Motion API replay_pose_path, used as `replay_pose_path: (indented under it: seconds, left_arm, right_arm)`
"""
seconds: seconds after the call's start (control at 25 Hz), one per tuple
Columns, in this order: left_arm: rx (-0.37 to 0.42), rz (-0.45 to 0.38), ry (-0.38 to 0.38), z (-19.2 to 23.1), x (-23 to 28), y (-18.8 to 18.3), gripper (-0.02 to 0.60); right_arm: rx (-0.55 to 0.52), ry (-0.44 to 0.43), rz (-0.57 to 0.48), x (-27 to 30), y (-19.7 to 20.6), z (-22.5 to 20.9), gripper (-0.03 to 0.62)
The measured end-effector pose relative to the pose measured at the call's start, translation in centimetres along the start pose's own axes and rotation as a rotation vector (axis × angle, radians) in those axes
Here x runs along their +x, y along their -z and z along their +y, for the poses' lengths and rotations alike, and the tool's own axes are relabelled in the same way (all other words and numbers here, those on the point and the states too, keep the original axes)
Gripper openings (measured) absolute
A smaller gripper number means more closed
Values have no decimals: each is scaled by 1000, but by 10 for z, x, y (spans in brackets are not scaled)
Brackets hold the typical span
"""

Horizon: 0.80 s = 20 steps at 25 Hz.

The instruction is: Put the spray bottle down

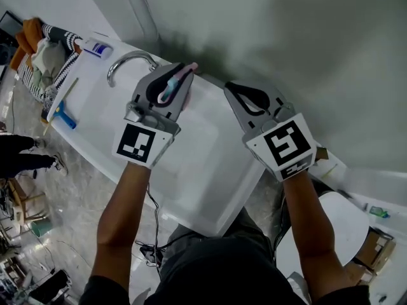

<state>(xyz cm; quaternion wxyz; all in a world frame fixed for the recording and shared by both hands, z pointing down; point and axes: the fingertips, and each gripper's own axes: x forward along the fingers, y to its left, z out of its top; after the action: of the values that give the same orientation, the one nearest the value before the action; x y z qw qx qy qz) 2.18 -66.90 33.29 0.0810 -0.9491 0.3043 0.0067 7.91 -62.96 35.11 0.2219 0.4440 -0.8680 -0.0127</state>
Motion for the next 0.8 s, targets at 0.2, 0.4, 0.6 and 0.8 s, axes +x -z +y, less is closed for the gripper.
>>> replay_pose_path:
  seconds: [0.2, 0.4, 0.6, 0.8]
  left_arm:
    - [-22, -6, 2, 8, 12, 24, 61]
    - [-48, -13, -8, 17, 25, 51, 61]
    - [-55, -23, -12, 27, 33, 80, 61]
    - [-85, -24, -23, 34, 42, 98, 61]
  right_arm:
    - [9, -4, 20, 18, 14, -7, 8]
    - [22, -3, 39, 34, 29, -17, 8]
    - [30, -2, 59, 48, 44, -24, 8]
    - [46, -1, 74, 59, 57, -30, 9]
